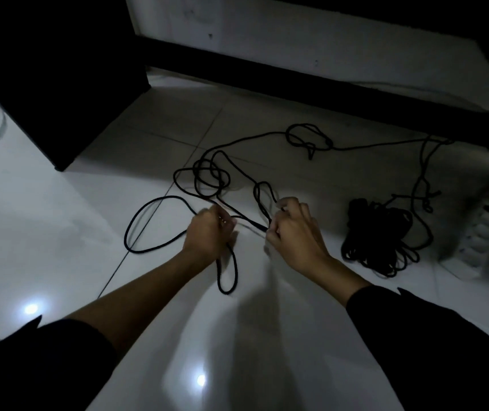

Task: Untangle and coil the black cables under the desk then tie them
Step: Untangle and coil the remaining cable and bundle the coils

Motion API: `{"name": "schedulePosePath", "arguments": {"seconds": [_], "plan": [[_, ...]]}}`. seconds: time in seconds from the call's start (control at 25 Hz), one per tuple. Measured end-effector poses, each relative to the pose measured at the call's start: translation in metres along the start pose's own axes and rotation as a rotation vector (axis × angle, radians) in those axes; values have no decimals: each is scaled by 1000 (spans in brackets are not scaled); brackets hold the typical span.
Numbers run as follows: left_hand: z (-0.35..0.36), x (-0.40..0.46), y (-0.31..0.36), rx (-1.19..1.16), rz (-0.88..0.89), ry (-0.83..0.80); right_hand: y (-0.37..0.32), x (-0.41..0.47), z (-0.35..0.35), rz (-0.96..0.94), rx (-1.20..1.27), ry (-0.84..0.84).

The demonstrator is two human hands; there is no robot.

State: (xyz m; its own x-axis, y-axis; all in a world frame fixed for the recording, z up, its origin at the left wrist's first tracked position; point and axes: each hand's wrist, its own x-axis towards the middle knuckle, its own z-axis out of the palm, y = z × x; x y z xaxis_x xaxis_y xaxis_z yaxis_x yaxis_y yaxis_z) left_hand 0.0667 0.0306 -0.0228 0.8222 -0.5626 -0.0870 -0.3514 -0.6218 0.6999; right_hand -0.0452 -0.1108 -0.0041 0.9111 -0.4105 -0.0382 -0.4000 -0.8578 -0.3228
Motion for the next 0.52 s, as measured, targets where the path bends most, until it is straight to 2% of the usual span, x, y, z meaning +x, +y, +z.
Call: {"name": "schedulePosePath", "arguments": {"seconds": [0.08,0.12,0.2,0.28,0.4,0.52], "plan": [[4,-16,25,-443,-275,-207,-7,-12,-9,-12,146,32],[4,-22,39,-695,-385,-259,-11,-17,-12,-28,195,34],[-1,-27,61,-980,-436,-250,-17,-27,-17,-61,260,26],[-11,-32,76,-984,-374,-234,-19,-34,-25,-32,395,48],[-26,-41,91,-858,-240,-262,-16,-35,-47,76,619,145],[-41,-57,108,-795,-65,-378,-14,-36,-65,80,644,147]]}}
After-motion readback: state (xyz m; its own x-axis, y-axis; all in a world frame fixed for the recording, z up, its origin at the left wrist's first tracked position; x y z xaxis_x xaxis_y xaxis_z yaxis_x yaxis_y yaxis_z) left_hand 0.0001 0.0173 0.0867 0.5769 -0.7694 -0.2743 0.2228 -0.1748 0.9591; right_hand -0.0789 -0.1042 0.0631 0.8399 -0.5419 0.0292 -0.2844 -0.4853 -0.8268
